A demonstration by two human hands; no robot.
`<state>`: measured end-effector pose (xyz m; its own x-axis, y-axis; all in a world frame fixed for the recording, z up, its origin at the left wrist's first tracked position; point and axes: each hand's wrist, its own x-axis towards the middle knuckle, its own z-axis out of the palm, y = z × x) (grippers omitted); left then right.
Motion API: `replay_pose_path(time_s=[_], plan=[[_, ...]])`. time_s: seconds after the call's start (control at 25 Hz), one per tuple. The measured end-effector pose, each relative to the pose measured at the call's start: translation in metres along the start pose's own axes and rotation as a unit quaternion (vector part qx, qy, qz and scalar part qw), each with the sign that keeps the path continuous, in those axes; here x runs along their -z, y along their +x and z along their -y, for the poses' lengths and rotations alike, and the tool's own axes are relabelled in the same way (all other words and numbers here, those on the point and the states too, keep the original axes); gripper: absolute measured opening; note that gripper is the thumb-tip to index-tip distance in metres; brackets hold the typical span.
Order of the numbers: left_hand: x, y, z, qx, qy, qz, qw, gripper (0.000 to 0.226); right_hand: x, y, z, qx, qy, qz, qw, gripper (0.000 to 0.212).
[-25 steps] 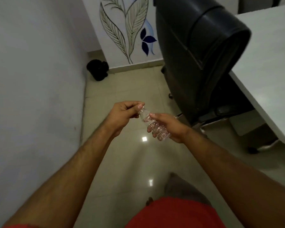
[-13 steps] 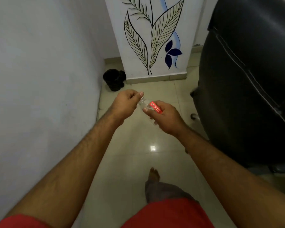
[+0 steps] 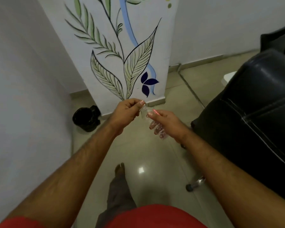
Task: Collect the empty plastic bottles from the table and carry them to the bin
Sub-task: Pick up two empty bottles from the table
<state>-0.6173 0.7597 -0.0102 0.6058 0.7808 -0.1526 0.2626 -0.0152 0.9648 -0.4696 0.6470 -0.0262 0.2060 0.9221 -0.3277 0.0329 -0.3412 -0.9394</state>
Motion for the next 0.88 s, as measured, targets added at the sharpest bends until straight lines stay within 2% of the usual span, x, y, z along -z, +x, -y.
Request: replay_pose_path(time_s=[0.12, 0.28, 0.4, 0.56, 0.76, 0.88], plan=[[0.019, 0.087, -0.003, -0.013, 0.003, 0.077, 0.997, 0.028, 0.012, 0.059, 0.014, 0.002, 0.037, -0.038, 0.999, 0.041], [0.033, 0.218, -0.022, -0.006, 0.018, 0.245, 0.969, 0.024, 0.037, 0.138, 0.044, -0.033, 0.139, -0.131, 0.981, 0.031], [0.017, 0.282, -0.040, -0.008, 0.007, 0.301, 0.954, 0.014, 0.062, 0.174, 0.052, -0.057, 0.177, -0.194, 0.963, 0.033], [-0.039, 0.374, -0.061, -0.053, 0.046, 0.343, 0.937, 0.017, 0.114, 0.226, 0.055, -0.052, 0.195, -0.344, 0.917, 0.039], [-0.124, 0.456, -0.087, -0.076, 0.069, 0.379, 0.920, 0.016, 0.191, 0.273, 0.049, -0.074, 0.242, -0.461, 0.851, 0.049], [-0.174, 0.502, -0.097, -0.069, 0.082, 0.418, 0.902, 0.020, 0.237, 0.289, 0.051, -0.097, 0.291, -0.525, 0.794, 0.038]])
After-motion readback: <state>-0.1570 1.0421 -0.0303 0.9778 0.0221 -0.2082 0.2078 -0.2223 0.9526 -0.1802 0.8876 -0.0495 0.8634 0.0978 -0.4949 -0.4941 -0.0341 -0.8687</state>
